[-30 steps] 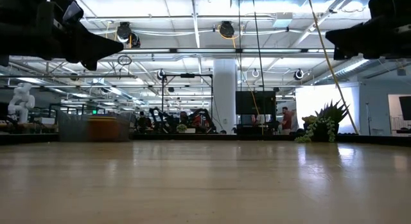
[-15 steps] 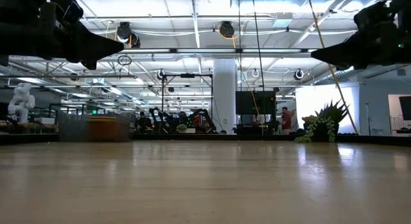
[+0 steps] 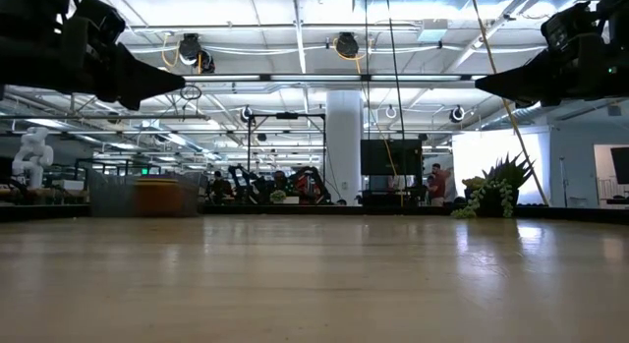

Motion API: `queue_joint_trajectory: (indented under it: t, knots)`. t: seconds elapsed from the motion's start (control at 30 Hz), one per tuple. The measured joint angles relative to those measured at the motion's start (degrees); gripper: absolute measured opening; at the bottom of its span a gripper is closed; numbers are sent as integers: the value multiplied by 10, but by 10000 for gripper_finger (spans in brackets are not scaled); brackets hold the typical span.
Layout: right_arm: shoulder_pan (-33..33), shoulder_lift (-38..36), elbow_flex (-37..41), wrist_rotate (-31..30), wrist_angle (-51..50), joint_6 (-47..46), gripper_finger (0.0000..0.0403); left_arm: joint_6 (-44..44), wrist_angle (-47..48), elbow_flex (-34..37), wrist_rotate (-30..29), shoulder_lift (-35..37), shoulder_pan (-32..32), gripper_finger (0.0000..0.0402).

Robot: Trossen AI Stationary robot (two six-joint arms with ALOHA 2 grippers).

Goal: Nest measuring cups in basket
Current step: Return to Home Position

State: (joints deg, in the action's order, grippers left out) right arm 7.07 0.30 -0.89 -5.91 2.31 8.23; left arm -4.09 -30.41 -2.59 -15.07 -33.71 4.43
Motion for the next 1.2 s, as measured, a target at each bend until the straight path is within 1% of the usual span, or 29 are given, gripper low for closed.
queue_joint_trajectory:
  t: [0.1, 0.2, 0.37, 0.5, 0.8, 0.9, 1.03, 1.2]
  knots:
    - [0, 0, 0, 0, 0, 0, 0, 7, 20, 0, 0, 18, 3, 4]
    - [0, 0, 0, 0, 0, 0, 0, 5, 45, 0, 0, 37, 10, 10]
    - [0, 0, 0, 0, 0, 0, 0, 4, 105, 0, -5, 73, 21, 4]
    - [0, 0, 0, 0, 0, 0, 0, 13, 111, 17, -14, 98, 34, 6]
    - [0, 0, 0, 0, 0, 0, 0, 40, 177, 20, -17, 130, 71, 4]
    - [0, 0, 0, 0, 0, 0, 0, 22, 186, 20, -22, 145, 87, 4]
    - [0, 0, 0, 0, 0, 0, 0, -4, 203, 20, -22, 185, 95, 5]
    - [0, 0, 0, 0, 0, 0, 0, -25, 238, 20, 11, 256, 94, 4]
